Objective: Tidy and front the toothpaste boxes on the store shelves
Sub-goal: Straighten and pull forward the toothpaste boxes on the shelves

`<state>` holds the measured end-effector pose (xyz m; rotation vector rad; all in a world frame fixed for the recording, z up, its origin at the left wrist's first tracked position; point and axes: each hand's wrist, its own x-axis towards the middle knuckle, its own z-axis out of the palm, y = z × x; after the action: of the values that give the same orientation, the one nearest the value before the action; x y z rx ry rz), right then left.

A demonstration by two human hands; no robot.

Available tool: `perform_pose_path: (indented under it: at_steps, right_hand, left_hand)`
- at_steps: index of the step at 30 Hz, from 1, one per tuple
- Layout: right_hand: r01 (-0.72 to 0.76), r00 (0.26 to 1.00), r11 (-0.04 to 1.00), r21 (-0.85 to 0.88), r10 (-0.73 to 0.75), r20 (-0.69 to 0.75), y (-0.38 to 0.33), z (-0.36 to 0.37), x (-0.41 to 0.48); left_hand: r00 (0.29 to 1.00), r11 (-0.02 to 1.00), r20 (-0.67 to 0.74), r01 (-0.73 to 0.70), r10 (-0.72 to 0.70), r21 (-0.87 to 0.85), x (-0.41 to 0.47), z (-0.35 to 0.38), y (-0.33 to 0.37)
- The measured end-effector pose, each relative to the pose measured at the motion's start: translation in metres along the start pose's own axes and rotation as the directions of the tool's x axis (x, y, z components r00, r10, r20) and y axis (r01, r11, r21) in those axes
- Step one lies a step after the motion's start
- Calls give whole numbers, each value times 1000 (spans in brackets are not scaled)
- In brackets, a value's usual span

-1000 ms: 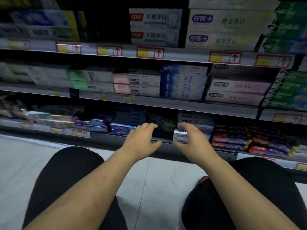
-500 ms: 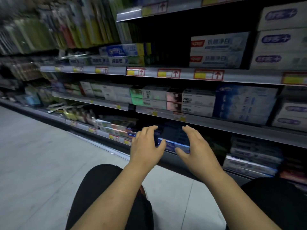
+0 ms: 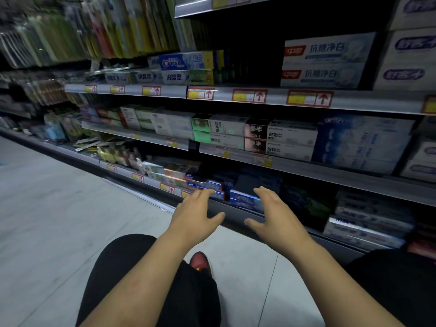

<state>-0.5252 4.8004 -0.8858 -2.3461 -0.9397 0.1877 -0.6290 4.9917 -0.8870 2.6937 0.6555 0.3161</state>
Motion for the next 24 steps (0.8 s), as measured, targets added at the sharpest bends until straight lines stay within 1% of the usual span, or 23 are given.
perform_pose_path:
  at_steps: [8,18,24]
  right_hand:
    - [-68,996,994,-89,73,55,33,-16,-25]
    - [-144,986,988,-48,148,78,49,-29,-46]
    - [-178,979,981,-77,184,90,62,-36,-49]
  left_hand:
    - [997,998,65,-45,47,-32,-7,4,7]
    - [986,994,127,-109,109,-3,-8,23,29]
    - [975,988,165,-151,146,19,-6,33,39]
